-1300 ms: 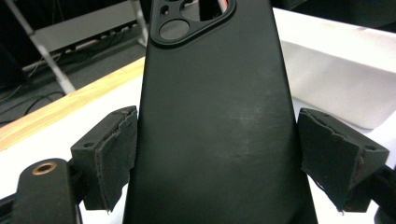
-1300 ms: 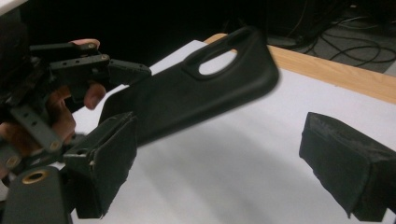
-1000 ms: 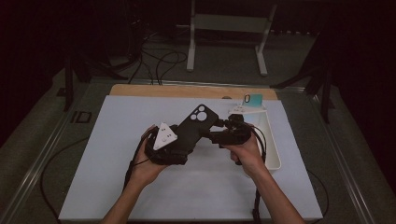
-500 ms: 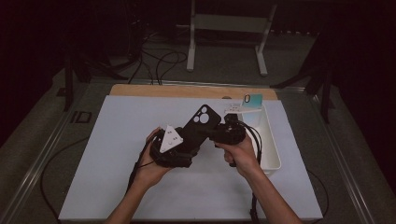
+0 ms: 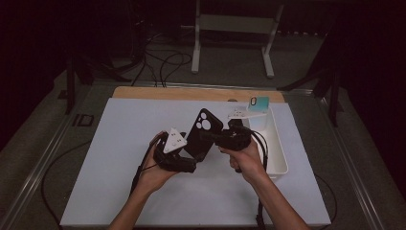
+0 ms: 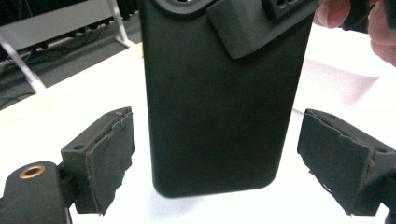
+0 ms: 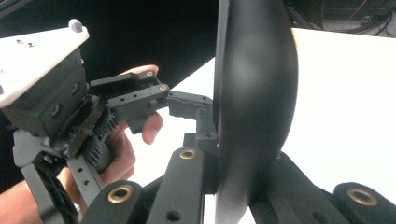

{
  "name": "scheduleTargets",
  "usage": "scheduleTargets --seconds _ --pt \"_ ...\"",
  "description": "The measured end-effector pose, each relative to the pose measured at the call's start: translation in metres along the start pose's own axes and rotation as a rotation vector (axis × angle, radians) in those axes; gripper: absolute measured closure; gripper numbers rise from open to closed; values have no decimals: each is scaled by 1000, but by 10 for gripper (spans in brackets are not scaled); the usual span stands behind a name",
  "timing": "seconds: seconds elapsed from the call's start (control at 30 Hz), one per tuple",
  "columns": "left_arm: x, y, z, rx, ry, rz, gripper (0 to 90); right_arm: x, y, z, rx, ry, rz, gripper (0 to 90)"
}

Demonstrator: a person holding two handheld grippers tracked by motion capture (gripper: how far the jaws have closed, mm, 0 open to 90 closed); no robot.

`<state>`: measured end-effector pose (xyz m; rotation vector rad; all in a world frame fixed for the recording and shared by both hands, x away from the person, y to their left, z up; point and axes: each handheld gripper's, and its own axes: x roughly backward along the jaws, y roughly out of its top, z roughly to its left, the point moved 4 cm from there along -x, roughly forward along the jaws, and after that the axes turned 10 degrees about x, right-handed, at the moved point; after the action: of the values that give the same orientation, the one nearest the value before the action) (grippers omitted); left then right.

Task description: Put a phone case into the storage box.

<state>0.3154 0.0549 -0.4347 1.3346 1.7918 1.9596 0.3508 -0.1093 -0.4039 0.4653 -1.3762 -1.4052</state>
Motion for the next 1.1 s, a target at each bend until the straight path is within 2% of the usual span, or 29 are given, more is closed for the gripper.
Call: scheduleTargets --seconds 0.17,0.33,0.53,0.57,0.67,0.93,1.1 --pt "1 -1 1 18 -25 11 121 3 0 -2 10 -14 -2 860" --pt "2 -2 2 26 -28 22 130 4 -1 -3 18 -20 3 859" --pt "3 -3 4 50 -45 25 99 6 -3 -4 33 -21 8 859" --pt "2 -4 6 66 -53 29 99 6 -3 -3 34 -20 8 859" --pt "2 -7 8 74 -57 45 71 8 -4 -2 46 -20 9 858" --pt "-1 -10 8 82 -71 61 68 11 -4 3 93 3 16 857" --pt "-2 -11 5 88 -107 69 70 10 -3 9 119 38 19 856"
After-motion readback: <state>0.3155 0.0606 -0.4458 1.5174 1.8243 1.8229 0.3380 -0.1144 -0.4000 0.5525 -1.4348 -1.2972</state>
